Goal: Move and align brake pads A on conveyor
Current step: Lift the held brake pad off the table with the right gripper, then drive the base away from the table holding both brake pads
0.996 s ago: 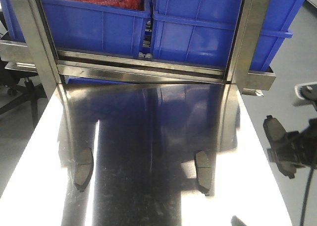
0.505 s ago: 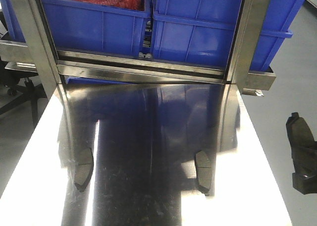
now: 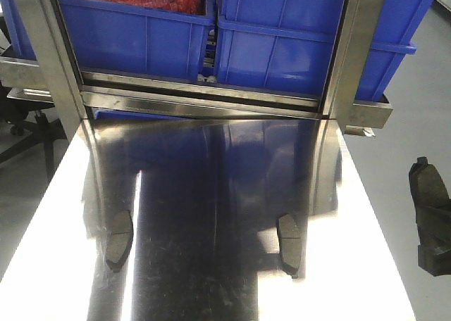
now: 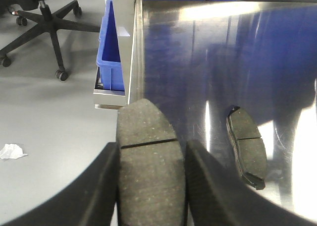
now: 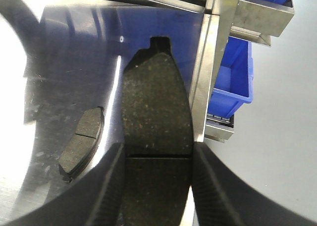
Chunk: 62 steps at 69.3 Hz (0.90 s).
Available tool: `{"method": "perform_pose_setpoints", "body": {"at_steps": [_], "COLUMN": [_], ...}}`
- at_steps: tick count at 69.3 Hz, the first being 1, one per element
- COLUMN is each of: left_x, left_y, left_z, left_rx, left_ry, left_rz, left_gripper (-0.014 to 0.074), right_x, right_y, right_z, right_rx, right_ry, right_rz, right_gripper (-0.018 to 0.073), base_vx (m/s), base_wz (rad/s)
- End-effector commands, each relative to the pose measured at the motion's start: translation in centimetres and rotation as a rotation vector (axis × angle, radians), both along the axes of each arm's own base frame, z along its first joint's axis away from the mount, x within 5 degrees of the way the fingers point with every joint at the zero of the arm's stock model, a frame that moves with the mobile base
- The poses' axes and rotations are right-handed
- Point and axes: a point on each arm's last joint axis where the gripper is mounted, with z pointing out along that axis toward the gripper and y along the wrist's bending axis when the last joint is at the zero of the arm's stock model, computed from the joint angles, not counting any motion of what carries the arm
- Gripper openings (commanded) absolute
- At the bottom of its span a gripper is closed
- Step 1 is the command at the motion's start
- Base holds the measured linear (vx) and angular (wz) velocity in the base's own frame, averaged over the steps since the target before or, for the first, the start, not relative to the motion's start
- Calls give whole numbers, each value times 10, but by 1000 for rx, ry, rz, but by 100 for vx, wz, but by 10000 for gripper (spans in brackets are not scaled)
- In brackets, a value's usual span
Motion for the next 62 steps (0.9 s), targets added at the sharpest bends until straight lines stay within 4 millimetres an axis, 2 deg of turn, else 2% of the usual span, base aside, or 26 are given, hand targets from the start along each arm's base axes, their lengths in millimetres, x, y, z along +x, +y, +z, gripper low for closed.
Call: {"method": "perform_pose_setpoints", "body": {"at_steps": [1,62], "left_x": [4,4], "left_y": [-1,-1], "left_z": [17,17], "left_rx": [-1,-1], "left_ry": [-116,-116], "left_rz": [-7,-7], "left_gripper": [129,129], "right_x": [4,4], "right_y": [0,0], "right_z": [17,17], "right_rx": [11,11], "right_ry": [-115,-112], "right_rz": [-11,-10], "right_gripper": [83,83], "base_vx": [0,-1], "base_wz": [0,3]}}
